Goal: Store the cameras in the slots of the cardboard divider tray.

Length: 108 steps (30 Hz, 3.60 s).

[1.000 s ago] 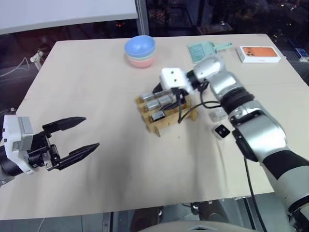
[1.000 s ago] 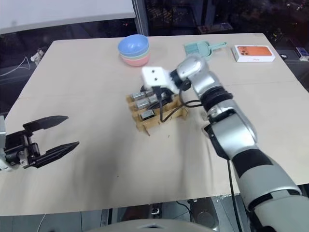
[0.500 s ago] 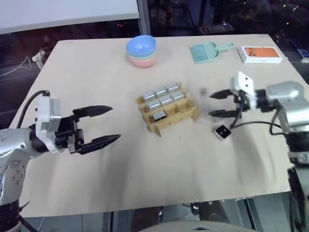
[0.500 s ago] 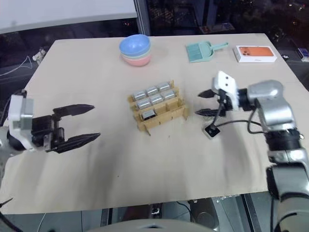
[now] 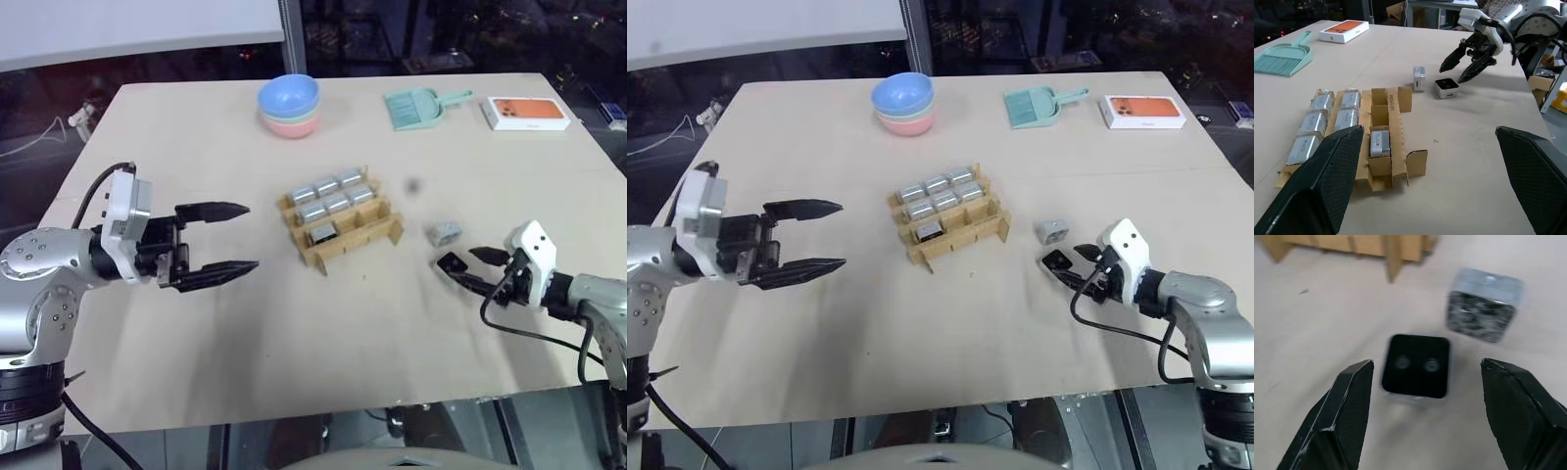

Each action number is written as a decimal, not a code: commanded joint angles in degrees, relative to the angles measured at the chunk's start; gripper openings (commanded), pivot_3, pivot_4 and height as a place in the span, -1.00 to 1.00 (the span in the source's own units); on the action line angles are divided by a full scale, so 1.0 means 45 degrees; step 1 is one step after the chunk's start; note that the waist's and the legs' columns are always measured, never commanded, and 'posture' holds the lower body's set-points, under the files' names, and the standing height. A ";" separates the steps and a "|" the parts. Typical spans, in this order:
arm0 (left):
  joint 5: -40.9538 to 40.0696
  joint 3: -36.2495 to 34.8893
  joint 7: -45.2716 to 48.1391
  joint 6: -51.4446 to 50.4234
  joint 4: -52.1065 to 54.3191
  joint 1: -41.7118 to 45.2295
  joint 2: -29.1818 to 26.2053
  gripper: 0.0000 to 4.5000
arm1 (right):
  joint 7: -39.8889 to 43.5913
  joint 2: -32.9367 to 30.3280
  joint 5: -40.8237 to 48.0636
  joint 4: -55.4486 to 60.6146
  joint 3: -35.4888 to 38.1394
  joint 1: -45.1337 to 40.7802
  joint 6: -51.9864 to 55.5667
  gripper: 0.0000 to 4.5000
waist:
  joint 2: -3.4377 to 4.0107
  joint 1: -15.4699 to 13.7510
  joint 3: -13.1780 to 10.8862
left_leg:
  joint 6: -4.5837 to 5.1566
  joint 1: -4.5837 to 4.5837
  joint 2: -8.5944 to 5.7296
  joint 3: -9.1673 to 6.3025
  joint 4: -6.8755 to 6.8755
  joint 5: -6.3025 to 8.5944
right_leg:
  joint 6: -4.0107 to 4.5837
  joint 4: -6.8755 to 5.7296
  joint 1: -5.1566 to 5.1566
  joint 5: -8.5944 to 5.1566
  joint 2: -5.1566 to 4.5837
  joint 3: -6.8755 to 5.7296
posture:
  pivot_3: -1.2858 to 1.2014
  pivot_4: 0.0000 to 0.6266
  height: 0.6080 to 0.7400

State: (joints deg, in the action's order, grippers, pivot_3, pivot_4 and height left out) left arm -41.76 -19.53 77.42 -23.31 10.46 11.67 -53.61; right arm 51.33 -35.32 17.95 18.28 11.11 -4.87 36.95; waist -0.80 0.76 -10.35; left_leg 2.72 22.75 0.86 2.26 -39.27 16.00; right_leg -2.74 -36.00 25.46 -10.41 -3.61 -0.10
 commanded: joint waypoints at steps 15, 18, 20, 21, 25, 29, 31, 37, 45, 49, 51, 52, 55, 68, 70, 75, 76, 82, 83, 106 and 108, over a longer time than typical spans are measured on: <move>-0.0119 -0.0126 0.0388 -0.0435 0.0036 0.0582 -0.0659 1.00 | -0.1171 0.0326 0.0422 0.0548 -0.0879 0.1143 -0.0968 0.52 | -0.0013 -0.0025 0.0007 | 0.0001 0.0003 0.0016 0.0028 -0.0002 0.0001 | -0.0001 0.0010 -0.0002 -0.0002 0.0011 -0.0001 | 0.03 -0.52 1.00; -0.0092 -0.0079 0.0438 -0.0446 -0.0037 0.0685 -0.0694 1.00 | -0.1358 0.0329 0.0284 0.0428 -0.1092 0.1239 -0.1217 0.52 | -0.0016 -0.0025 0.0009 | 0.0001 0.0003 0.0016 0.0032 -0.0001 0.0001 | -0.0001 0.0012 -0.0002 -0.0001 0.0010 -0.0001 | 0.03 -0.52 1.00; -0.0083 -0.0067 0.0468 -0.0464 -0.0069 0.0730 -0.0710 1.00 | -0.1533 0.0416 0.0269 0.0390 -0.1104 0.1211 -0.1281 0.52 | -0.0017 -0.0027 0.0009 | 0.0001 0.0003 0.0017 0.0032 -0.0001 0.0001 | -0.0001 0.0011 -0.0002 -0.0001 0.0011 -0.0001 | 0.03 -0.52 1.00; -0.0080 -0.0059 0.0480 -0.0478 -0.0081 0.0749 -0.0716 1.00 | -0.1582 0.0443 0.0282 0.0384 -0.1107 0.1192 -0.1327 0.52 | -0.0017 -0.0024 0.0009 | 0.0001 0.0003 0.0017 0.0032 -0.0002 0.0001 | -0.0001 0.0011 -0.0002 -0.0001 0.0012 -0.0001 | 0.03 -0.52 1.00; -0.0145 -0.0034 0.0547 -0.0632 -0.0059 0.0735 -0.0729 1.00 | -0.1934 0.0610 0.0389 0.0363 -0.1025 0.1122 -0.1417 -0.13 | -0.0017 -0.0023 0.0009 | 0.0001 0.0002 0.0019 0.0033 -0.0002 0.0001 | 0.0000 0.0011 -0.0002 -0.0001 0.0012 -0.0001 | 0.03 -0.52 1.00; -0.0115 0.0020 0.0544 -0.0667 -0.0095 0.0746 -0.0637 1.00 | -0.2037 0.0678 0.0495 0.0366 -0.0909 0.1158 -0.1588 -0.19 | -0.0017 -0.0026 0.0009 | 0.0001 0.0004 0.0021 0.0034 -0.0002 0.0001 | 0.0000 0.0011 -0.0002 0.0000 0.0014 -0.0001 | 0.03 -0.52 1.00; -0.0294 0.0087 0.0438 -0.0944 0.0031 0.0720 -0.0570 1.00 | -0.1988 0.0763 0.0754 0.0447 -0.0814 0.1102 -0.1642 -0.19 | -0.0017 -0.0026 0.0010 | 0.0001 0.0003 0.0021 0.0033 -0.0002 0.0001 | 0.0000 0.0010 -0.0002 0.0000 0.0014 -0.0001 | 0.03 -0.52 1.00; -0.1007 0.1509 -0.2851 -0.3358 0.1001 0.1574 0.1329 1.00 | -0.0908 0.0049 -0.0926 0.0532 -0.2609 -0.0200 -0.4575 -0.19 | -0.0019 -0.0027 0.0011 | 0.0002 0.0002 0.0023 0.0015 -0.0021 0.0001 | -0.0006 0.0006 -0.0010 0.0002 0.0011 0.0001 | 0.03 -0.52 1.00; -0.1046 0.3673 -0.4316 -0.4787 0.1495 0.2314 0.3177 1.00 | -0.1118 0.1050 -0.3940 -0.0456 -0.5314 -0.2993 -1.0061 -0.19 | -0.0043 0.0008 0.0018 | -0.0003 -0.0002 0.0025 -0.0023 -0.0027 -0.0002 | -0.0010 0.0004 -0.0012 0.0017 0.0037 0.0010 | 0.03 -0.52 1.00; -0.1623 0.3989 -0.4250 -0.5595 0.1380 0.2727 0.3662 1.00 | -0.1673 0.1510 -0.5362 -0.0938 -0.6118 -0.3866 -1.2393 -0.19 | -0.0050 -0.0041 0.0018 | -0.0006 0.0006 0.0021 -0.0046 -0.0034 -0.0004 | -0.0009 0.0005 -0.0014 0.0017 0.0034 0.0010 | 0.03 -0.52 1.00; -0.1985 0.3997 -0.4232 -0.5992 0.1483 0.2843 0.3769 1.00 | -0.1762 0.1567 -0.5721 -0.1140 -0.6405 -0.3988 -1.3274 -0.19 | -0.0056 -0.0040 0.0021 | -0.0009 0.0003 0.0018 -0.0062 -0.0035 -0.0006 | -0.0008 0.0006 -0.0019 0.0017 0.0031 0.0006 | 0.03 -0.52 1.00; -0.2089 0.3937 -0.4275 -0.6118 0.1414 0.2943 0.3818 1.00 | -0.1823 0.1547 -0.5904 -0.1257 -0.6485 -0.3994 -1.3577 -0.19 | -0.0056 -0.0034 0.0021 | -0.0019 0.0004 0.0018 -0.0059 -0.0035 -0.0011 | -0.0008 0.0006 -0.0018 0.0017 0.0030 0.0007 | 0.03 -0.52 1.00; -0.2133 0.3804 -0.4194 -0.6253 0.1142 0.3137 0.3732 1.00 | -0.2122 0.1531 -0.6439 -0.1584 -0.6633 -0.3901 -1.4390 -0.19 | -0.0056 -0.0022 0.0021 | -0.0024 0.0003 0.0017 -0.0061 -0.0035 -0.0015 | -0.0007 0.0004 -0.0017 0.0017 0.0029 0.0007 | 0.03 -0.52 1.00; -0.2493 0.3688 -0.3668 -0.6953 0.1004 0.3115 0.3193 0.89 | -0.2406 0.1754 -0.6645 -0.2032 -0.6796 -0.3908 -1.4906 -0.19 | -0.0056 -0.0022 0.0022 | -0.0057 -0.0002 0.0018 -0.0062 -0.0035 -0.0034 | -0.0005 0.0000 -0.0018 0.0016 0.0030 0.0008 | 0.03 -0.52 1.00; -0.2790 0.3505 -0.3751 -0.7073 0.0939 0.3256 0.3352 0.57 | -0.2374 0.1782 -0.6621 -0.2002 -0.6850 -0.3887 -1.4903 -0.19 | -0.0056 -0.0022 0.0021 | -0.0058 -0.0002 0.0018 -0.0063 -0.0035 -0.0035 | -0.0005 0.0000 -0.0019 0.0016 0.0030 0.0008 | 0.03 -0.52 1.00; -0.2627 0.3596 -0.3557 -0.7059 0.0864 0.3282 0.3160 -0.48 | -0.2348 0.1798 -0.6632 -0.1943 -0.6886 -0.3860 -1.4884 -0.19 | -0.0056 -0.0005 0.0021 | -0.0057 -0.0003 0.0019 -0.0064 -0.0035 -0.0034 | -0.0005 -0.0002 -0.0018 0.0016 0.0031 0.0008 | 0.03 -0.52 1.00; -0.2608 0.3607 -0.3533 -0.7046 0.0851 0.3277 0.3145 -0.67 | -0.2354 0.1790 -0.6642 -0.1944 -0.6892 -0.3859 -1.4887 -0.19 | -0.0056 -0.0007 0.0022 | -0.0058 -0.0003 0.0018 -0.0063 -0.0035 -0.0034 | -0.0005 -0.0001 -0.0018 0.0016 0.0031 0.0009 | 0.03 -0.52 1.00; -0.2491 0.3706 -0.3475 -0.6959 0.0867 0.3281 0.3117 -0.68 | -0.2198 0.1799 -0.6397 -0.1687 -0.6947 -0.3670 -1.4412 -0.19 | -0.0056 -0.0014 0.0021 | -0.0058 -0.0002 0.0019 -0.0064 -0.0035 -0.0035 | -0.0004 -0.0001 -0.0019 0.0017 0.0030 0.0009 | 0.03 -0.52 1.00; -0.2493 0.3757 -0.3425 -0.6980 0.0904 0.3263 0.3098 -0.68 | -0.2036 0.1749 -0.6220 -0.1519 -0.6959 -0.3589 -1.4064 -0.19 | -0.0056 -0.0014 0.0022 | -0.0057 -0.0002 0.0018 -0.0063 -0.0035 -0.0034 | -0.0004 -0.0001 -0.0019 0.0017 0.0030 0.0009 | 0.03 -0.52 1.00; 0.4503 0.7595 -0.0496 -0.1523 -0.5921 0.9956 0.3290 -0.68 | 0.1910 -0.5012 0.7457 0.3864 0.4133 0.4509 -0.1048 0.98 | -0.0091 -0.0370 0.0033 | 0.0012 -0.0006 -0.0025 -0.0045 -0.0043 0.0004 | 0.0007 0.0031 -0.0073 0.0002 0.0014 -0.0017 | 0.03 -0.52 1.00; 0.5207 0.7959 -0.0330 -0.1127 -0.6944 1.0641 0.3655 -0.68 | 0.2077 -0.4916 0.7601 0.4020 0.5024 0.4943 -0.0943 0.98 | -0.0093 -0.0341 0.0032 | 0.0014 -0.0005 -0.0028 -0.0041 -0.0044 0.0005 | -0.0008 0.0032 -0.0072 0.0010 0.0014 -0.0014 | 0.03 -0.52 1.00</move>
State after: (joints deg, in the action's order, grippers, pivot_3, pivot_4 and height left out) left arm -20.18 15.70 75.04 -30.37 -18.89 58.07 -37.37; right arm 59.72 -57.29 50.54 34.34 29.73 17.32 32.37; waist -1.22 -0.77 -10.21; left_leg 2.78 22.74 0.73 2.08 -39.47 16.02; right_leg -2.79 -35.86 25.14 -10.36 -3.55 -0.15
